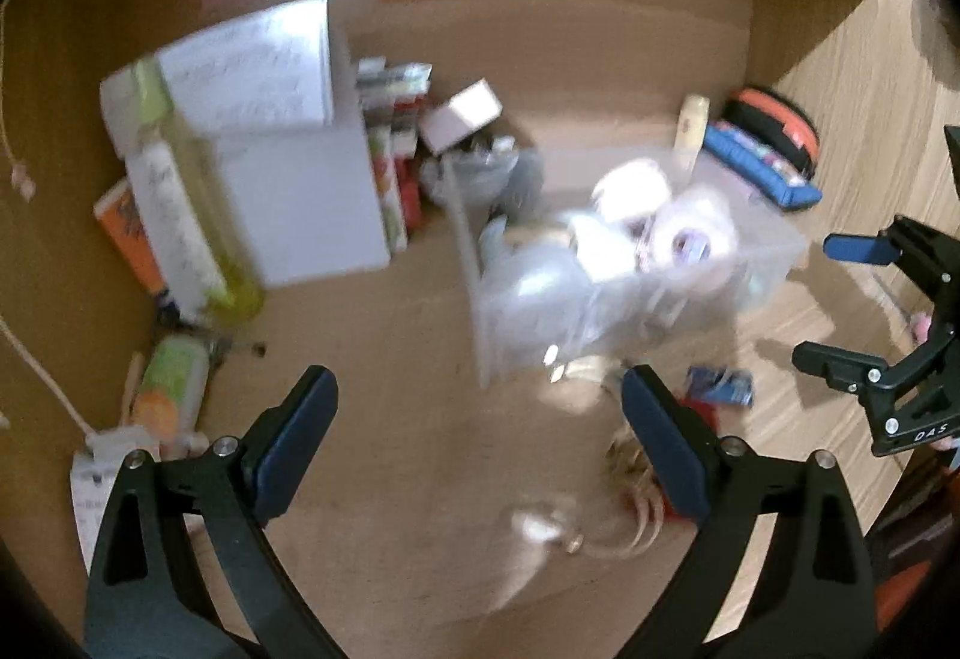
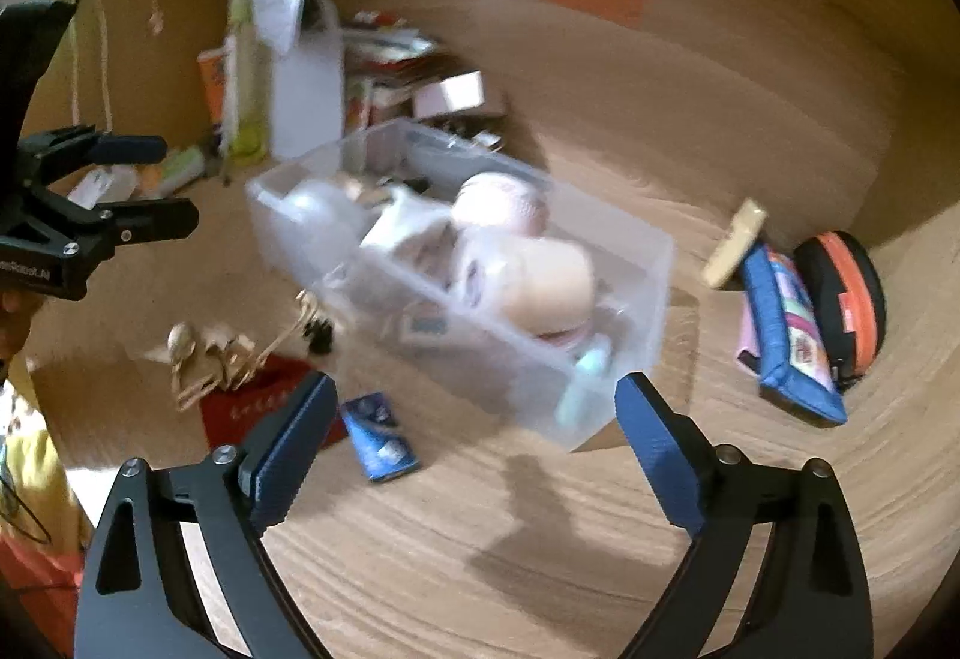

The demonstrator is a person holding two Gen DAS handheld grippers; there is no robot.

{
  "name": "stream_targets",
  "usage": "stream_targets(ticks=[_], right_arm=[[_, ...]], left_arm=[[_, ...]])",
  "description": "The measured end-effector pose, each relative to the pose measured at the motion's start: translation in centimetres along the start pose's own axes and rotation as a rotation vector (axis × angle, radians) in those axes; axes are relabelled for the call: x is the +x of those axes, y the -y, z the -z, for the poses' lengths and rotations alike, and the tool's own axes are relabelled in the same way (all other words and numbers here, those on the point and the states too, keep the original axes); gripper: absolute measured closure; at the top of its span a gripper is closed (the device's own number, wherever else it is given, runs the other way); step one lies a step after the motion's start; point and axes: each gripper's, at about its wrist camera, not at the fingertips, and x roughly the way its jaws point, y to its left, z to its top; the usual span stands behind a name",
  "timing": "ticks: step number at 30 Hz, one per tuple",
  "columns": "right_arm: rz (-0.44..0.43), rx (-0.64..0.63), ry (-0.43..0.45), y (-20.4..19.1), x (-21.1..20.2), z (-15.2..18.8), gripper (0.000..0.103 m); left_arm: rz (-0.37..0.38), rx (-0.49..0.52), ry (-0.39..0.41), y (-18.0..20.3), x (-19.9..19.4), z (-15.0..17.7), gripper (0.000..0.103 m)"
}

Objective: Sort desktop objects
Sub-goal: 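Grasp the small white shell-like item with the left gripper while the right grasps the blue card box, then carry the white item and blue card box into the clear box and release both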

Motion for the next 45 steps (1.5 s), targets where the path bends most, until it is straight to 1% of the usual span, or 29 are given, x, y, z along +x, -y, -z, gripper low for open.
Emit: stream_targets(ticks=[4, 8, 10, 12, 13, 15, 18, 19, 20, 21, 22, 23, 24, 25, 26, 27, 28, 30, 37, 45], right_arm=[[-0.02, -0.048, -0.049, -1.7, 1.6, 0.9, 0.01], [-0.031, -0.067, -0.098, -2.2, 3.4, 1.8, 0.01], [-0.038, -0.062, -0.119, -2.0, 4.1, 2.0, 0.012], [-0.049, -0.053, -0.13, -1.8, 4.6, 2.1, 0.014], [-0.055, -0.05, -0.133, -1.7, 4.7, 2.2, 0.016], [-0.07, -0.049, -0.143, -1.5, 4.9, 2.2, 0.026], [-0.093, -0.048, -0.163, -1.5, 5.4, 2.2, 0.033], [-0.099, -0.047, -0.17, -1.6, 5.5, 2.1, 0.036], [-0.108, -0.049, -0.178, -1.7, 5.7, 2.1, 0.042], [-0.119, -0.048, -0.176, -1.8, 5.8, 2.1, 0.046], [-0.125, -0.049, -0.177, -1.9, 5.8, 2.0, 0.047], [-0.131, -0.051, -0.177, -2.0, 5.9, 1.9, 0.047], [-0.134, -0.053, -0.175, -2.1, 5.9, 1.8, 0.048], [-0.14, -0.053, -0.173, -2.2, 5.9, 1.7, 0.05], [-0.15, -0.049, -0.173, -2.2, 6.0, 1.7, 0.054], [-0.166, -0.043, -0.175, -2.3, 6.0, 1.5, 0.063], [-0.186, -0.037, -0.178, -2.3, 6.0, 1.5, 0.067], [-0.219, -0.032, -0.184, -2.4, 6.1, 1.3, 0.078], [-0.24, -0.024, -0.185, -2.5, 6.1, 1.1, 0.078], [-0.238, 0.014, -0.126, -1.0, 4.3, 0.4, 0.078]], left_arm=[[-0.007, -0.012, -0.051, -0.8, 0.5, 2.0, 0.007], [0.004, -0.018, -0.083, -0.7, 0.8, 4.1, 0.007], [0.019, -0.012, -0.086, -0.4, 0.8, 4.9, 0.013], [0.04, 0.001, -0.089, 0.1, 0.7, 5.4, 0.026], [0.052, 0.008, -0.091, 0.4, 0.7, 5.6, 0.028], [0.063, 0.027, -0.096, 1.0, 0.8, 5.9, 0.035], [0.066, 0.049, -0.112, 1.6, 1.3, 5.9, 0.045], [0.071, 0.051, -0.119, 1.7, 1.5, 5.9, 0.047], [0.073, 0.051, -0.125, 1.8, 1.8, 5.9, 0.052], [0.069, 0.05, -0.132, 1.8, 2.0, 5.9, 0.056], [0.068, 0.043, -0.128, 1.8, 2.1, 5.8, 0.058], [0.068, 0.041, -0.134, 1.9, 2.2, 5.8, 0.063], [0.068, 0.041, -0.14, 1.9, 2.4, 5.8, 0.072], [0.068, 0.04, -0.144, 2.0, 2.6, 5.8, 0.073], [0.062, 0.038, -0.147, 1.9, 2.7, 5.9, 0.074], [0.063, 0.039, -0.149, 1.9, 2.8, 5.9, 0.076], [0.071, 0.039, -0.147, 1.9, 2.7, 5.9, 0.079], [0.073, 0.027, -0.148, 1.8, 2.7, 5.9, 0.079], [0.068, -0.026, -0.125, 0.9, 2.1, 5.6, 0.079], [0.061, -0.064, -0.068, 0.0, 0.6, 3.8, 0.079]])
